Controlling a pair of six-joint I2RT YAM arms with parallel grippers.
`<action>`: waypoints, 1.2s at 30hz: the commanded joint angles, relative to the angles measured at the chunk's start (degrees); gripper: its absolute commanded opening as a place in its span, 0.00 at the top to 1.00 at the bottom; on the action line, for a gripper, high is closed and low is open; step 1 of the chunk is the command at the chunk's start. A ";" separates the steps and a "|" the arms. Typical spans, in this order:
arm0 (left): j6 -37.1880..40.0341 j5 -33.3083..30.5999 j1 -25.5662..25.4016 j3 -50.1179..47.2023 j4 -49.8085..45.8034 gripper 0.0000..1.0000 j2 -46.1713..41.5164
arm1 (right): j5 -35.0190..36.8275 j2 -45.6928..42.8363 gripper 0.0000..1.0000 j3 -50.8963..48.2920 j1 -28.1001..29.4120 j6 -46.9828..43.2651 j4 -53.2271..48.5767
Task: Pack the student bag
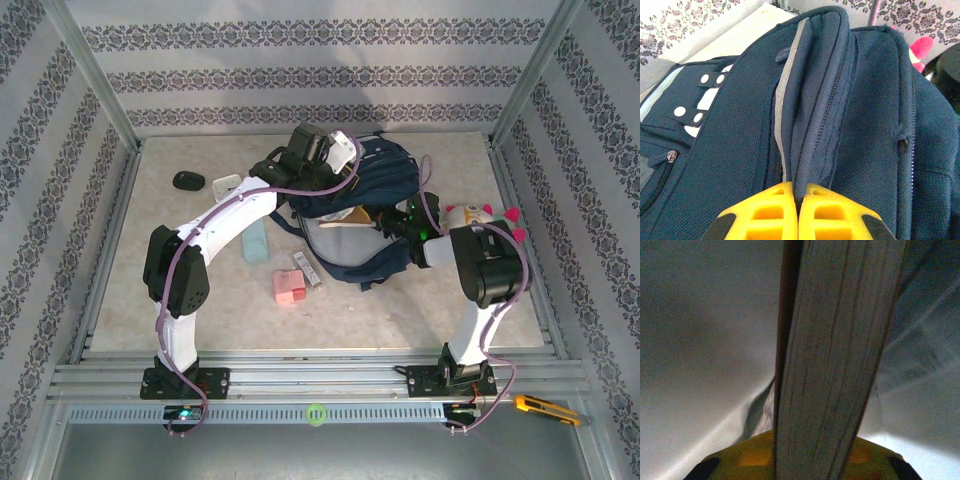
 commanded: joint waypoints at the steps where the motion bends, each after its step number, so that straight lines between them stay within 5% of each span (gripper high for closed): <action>1: -1.23 3.75 0.40 2.92 6.36 1.00 -3.97 | 1.97 2.58 1.00 4.30 0.48 0.93 9.50; 6: -1.64 3.75 0.48 2.38 6.19 1.00 -4.52 | 5.14 8.05 0.99 8.36 0.42 1.38 6.64; 13: -0.14 -0.74 0.47 1.85 4.79 1.00 -4.25 | 11.24 5.39 0.61 6.13 0.37 -3.46 -4.95; 20: -0.06 -2.77 0.97 1.68 4.43 1.00 -3.32 | 14.12 -3.17 0.38 -0.25 -0.70 -8.09 -13.83; 29: 0.63 -3.62 2.31 0.66 3.97 1.00 -3.25 | 16.24 -22.06 0.37 -10.39 -1.66 -13.85 -27.75; 36: 1.03 -1.48 2.38 -3.68 4.88 1.00 -3.63 | 23.78 -48.11 0.37 -8.07 -1.20 -24.98 -58.41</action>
